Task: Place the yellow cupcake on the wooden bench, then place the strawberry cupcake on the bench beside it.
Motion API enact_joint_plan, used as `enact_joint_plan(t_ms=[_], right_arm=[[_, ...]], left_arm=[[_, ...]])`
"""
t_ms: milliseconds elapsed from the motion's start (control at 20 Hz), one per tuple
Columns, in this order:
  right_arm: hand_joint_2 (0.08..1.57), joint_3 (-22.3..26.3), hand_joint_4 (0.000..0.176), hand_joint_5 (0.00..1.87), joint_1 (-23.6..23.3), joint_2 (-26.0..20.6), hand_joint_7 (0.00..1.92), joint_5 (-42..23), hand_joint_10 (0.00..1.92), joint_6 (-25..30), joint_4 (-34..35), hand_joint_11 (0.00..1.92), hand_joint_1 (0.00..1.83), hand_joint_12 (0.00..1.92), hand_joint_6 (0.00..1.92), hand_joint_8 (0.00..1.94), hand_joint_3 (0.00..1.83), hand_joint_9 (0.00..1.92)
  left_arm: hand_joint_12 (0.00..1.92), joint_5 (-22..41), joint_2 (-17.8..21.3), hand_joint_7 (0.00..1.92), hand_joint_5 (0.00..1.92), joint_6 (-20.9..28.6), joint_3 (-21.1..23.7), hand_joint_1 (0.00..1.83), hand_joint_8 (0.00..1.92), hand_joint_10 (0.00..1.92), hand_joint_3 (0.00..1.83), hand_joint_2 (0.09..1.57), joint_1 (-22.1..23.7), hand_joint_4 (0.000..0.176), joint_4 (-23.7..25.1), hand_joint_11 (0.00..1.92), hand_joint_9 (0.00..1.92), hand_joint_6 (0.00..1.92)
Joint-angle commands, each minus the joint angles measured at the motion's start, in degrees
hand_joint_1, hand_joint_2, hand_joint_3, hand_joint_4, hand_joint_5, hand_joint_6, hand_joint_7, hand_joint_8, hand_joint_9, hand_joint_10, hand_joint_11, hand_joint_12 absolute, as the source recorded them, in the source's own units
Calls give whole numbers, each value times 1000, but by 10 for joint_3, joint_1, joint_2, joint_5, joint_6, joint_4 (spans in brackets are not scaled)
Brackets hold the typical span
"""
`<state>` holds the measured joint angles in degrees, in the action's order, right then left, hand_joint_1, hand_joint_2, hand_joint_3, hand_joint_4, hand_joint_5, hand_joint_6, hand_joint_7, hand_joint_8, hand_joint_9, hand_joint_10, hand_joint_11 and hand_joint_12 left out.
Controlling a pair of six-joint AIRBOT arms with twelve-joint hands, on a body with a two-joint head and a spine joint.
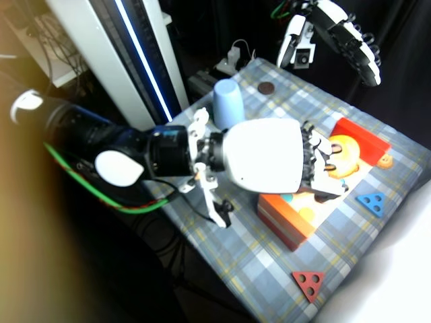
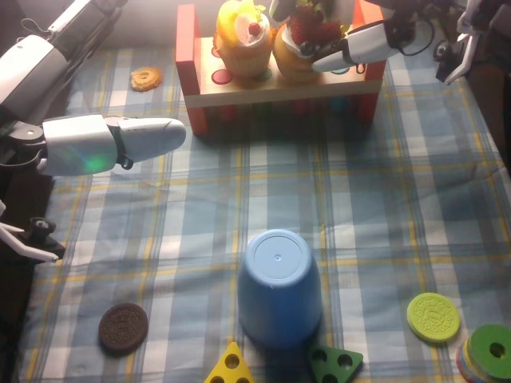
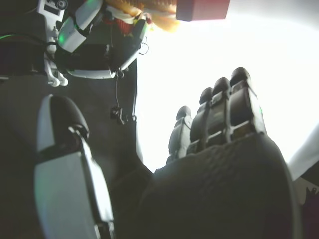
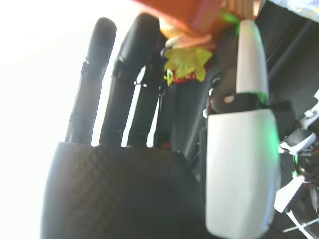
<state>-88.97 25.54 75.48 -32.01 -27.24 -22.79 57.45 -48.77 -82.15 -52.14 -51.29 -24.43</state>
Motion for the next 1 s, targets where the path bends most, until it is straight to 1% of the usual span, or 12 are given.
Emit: enact_joint_plan(t_ms=[0,50,350,400,450,550,650,700,750,800,850,950], right_arm=[[1003,-2,0,729,-8,2,831,-48,121,-2,10,7,1148,1183,46,137,0,579],[1003,-2,32,635,-8,2,709,-47,63,-2,11,1,1068,1066,10,36,1,519],[969,2,35,417,-8,0,424,-46,14,-2,15,0,985,1147,0,0,0,486],[943,5,33,368,-8,-4,324,-50,6,-2,18,0,995,991,0,0,0,351],[907,9,53,282,-8,-9,240,-56,7,-2,23,0,999,814,0,4,0,266],[904,19,156,18,-8,-9,36,-67,0,-2,25,0,816,748,0,0,0,107],[880,37,168,3,-8,-26,31,-103,2,-2,38,0,759,796,0,1,0,104],[845,46,174,0,-8,-42,13,-122,7,-2,49,0,769,642,0,4,0,75],[843,63,152,0,-1,-70,0,-157,0,-3,70,0,735,381,0,0,5,4],[843,86,152,0,18,-97,0,-193,0,-18,95,0,735,381,0,0,5,4],[856,104,173,0,30,-115,1,-218,0,-34,111,0,843,712,0,0,0,0],[868,151,175,0,77,-162,0,-289,0,-61,150,0,838,636,0,0,2,0]], left_arm=[[0,66,0,0,0,10,-4,891,0,0,0,818,7,176,12,0,0,0],[0,67,0,0,0,12,-4,878,0,0,0,823,7,176,12,0,0,0],[0,70,1,0,0,16,-3,836,0,0,6,839,7,176,12,0,0,0],[0,71,1,0,0,17,-3,842,0,0,4,836,6,176,12,0,0,0],[0,73,2,0,0,18,-3,830,0,0,6,842,6,176,12,0,0,0],[0,78,3,0,0,23,-3,853,0,0,5,846,6,176,12,0,0,0],[0,91,9,0,0,43,-2,871,0,0,3,842,1,176,15,0,0,0],[0,99,12,0,0,53,-2,876,0,0,2,842,-2,176,19,0,0,0],[0,112,19,0,0,65,1,942,0,0,0,814,-6,157,23,0,0,0],[0,132,27,0,0,76,7,942,0,0,0,814,-14,157,26,0,0,0],[0,147,31,0,0,87,10,913,0,0,0,820,-20,171,29,0,0,0],[0,185,39,0,0,149,12,877,0,0,0,821,-45,175,41,0,0,0]])
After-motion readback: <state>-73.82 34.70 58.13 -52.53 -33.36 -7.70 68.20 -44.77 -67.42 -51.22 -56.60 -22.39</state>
